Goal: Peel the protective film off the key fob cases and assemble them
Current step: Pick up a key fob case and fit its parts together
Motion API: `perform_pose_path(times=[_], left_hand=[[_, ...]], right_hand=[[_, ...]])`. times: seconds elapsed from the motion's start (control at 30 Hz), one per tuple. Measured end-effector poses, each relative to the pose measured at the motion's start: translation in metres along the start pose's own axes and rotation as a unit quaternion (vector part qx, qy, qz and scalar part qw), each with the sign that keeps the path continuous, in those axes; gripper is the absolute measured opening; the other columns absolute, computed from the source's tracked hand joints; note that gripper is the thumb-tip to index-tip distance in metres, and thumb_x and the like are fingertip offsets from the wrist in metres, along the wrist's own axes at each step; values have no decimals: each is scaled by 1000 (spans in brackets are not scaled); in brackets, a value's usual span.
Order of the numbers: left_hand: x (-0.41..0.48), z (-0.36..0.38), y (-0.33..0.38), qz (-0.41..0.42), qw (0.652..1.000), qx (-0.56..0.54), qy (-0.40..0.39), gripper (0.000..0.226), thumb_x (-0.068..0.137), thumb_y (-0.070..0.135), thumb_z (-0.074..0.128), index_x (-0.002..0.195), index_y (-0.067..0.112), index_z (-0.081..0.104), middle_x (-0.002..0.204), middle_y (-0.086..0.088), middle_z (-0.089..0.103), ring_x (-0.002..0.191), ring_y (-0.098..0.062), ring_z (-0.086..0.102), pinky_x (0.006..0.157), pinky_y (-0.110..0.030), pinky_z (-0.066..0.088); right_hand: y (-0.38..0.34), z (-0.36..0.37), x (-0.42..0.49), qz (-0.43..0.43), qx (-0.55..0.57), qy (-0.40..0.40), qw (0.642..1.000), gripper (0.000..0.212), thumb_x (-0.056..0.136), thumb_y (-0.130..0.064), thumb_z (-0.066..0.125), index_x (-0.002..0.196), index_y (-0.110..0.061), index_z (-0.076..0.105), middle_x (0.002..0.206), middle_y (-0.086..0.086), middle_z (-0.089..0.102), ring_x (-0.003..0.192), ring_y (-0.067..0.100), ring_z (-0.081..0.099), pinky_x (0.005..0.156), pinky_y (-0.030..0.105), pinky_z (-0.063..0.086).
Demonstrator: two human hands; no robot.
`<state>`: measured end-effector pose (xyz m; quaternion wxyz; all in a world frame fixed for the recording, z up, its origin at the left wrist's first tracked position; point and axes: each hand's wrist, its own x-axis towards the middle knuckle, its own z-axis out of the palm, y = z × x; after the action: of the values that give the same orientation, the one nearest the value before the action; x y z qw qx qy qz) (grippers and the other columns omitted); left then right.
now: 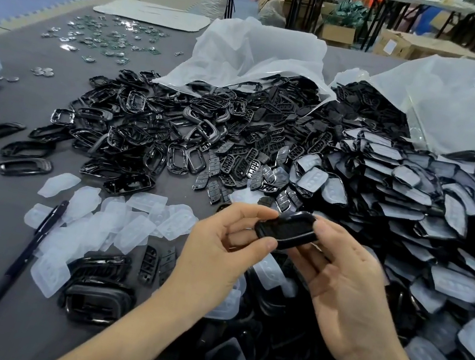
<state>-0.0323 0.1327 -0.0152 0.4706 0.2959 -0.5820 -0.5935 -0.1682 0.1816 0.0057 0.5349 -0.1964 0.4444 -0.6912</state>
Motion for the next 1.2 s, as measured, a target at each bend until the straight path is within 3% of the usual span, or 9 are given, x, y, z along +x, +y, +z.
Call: perform_pose_path(times=[0.17,0.27,0.4,0.57,0.67,0.9,1.03,1.13,1.2], left_hand=[[2,0,2,-2,1000,9,21,34,78,-10,69,95,20,71,80,3,72,77,-7,65,72,-13,49],[2,0,1,-29,998,-55,28,25,76,-5,69,92,14,72,75,2,70,76,-10,65,73,-18,53],[3,0,2,-74,987,-144,21,20,68,10,69,88,13,74,83,-13,70,85,-22,68,75,-25,56],[3,0,2,-71,992,-96,31,23,67,16,70,90,18,75,61,6,55,66,-6,60,67,-22,55],[3,-1,2,-73,991,-102,37,24,66,19,71,90,18,76,59,8,52,66,-6,59,68,-20,55],[4,-7,9,-88,985,-146,9,21,72,21,71,92,21,78,82,-5,70,81,-12,69,69,-21,55],[3,-8,14,-129,973,-189,-24,15,68,31,72,79,22,77,82,0,72,74,-9,67,69,-21,55],[4,-9,16,-176,957,-220,-73,14,79,25,63,75,17,75,87,-4,73,75,-16,71,68,-22,57],[3,-9,17,-194,957,-201,-79,17,72,27,64,70,14,74,77,-8,72,67,-15,71,59,-20,57]], right_hand=[[2,0,1,-5,-6,24,1000,12,66,-11,68,78,-11,70,80,10,74,69,18,71,60,23,56],[2,-1,1,1,-15,21,1000,12,64,-11,70,76,-12,72,83,13,74,67,22,72,60,26,57],[2,-1,2,6,-22,15,1000,9,62,-12,71,68,-16,75,80,14,74,64,23,71,60,27,58],[3,-4,3,8,-69,8,998,22,63,-15,70,83,-7,71,87,17,74,72,26,72,64,26,58],[0,-5,3,19,-77,-7,997,22,64,-17,70,83,-7,73,89,17,74,75,25,72,65,26,57],[-7,0,0,29,-29,-62,997,8,63,-14,69,66,-18,75,57,-2,59,41,4,44,34,13,33],[-12,0,-1,18,15,-95,995,8,60,-15,71,66,-14,75,61,3,64,50,7,60,47,13,49],[-17,-3,2,-29,-37,-127,991,15,62,-28,70,62,-13,73,71,2,69,62,9,58,56,14,48],[-19,-6,4,-47,-87,-136,986,12,63,-28,73,61,-16,72,75,1,70,71,15,54,64,20,44]])
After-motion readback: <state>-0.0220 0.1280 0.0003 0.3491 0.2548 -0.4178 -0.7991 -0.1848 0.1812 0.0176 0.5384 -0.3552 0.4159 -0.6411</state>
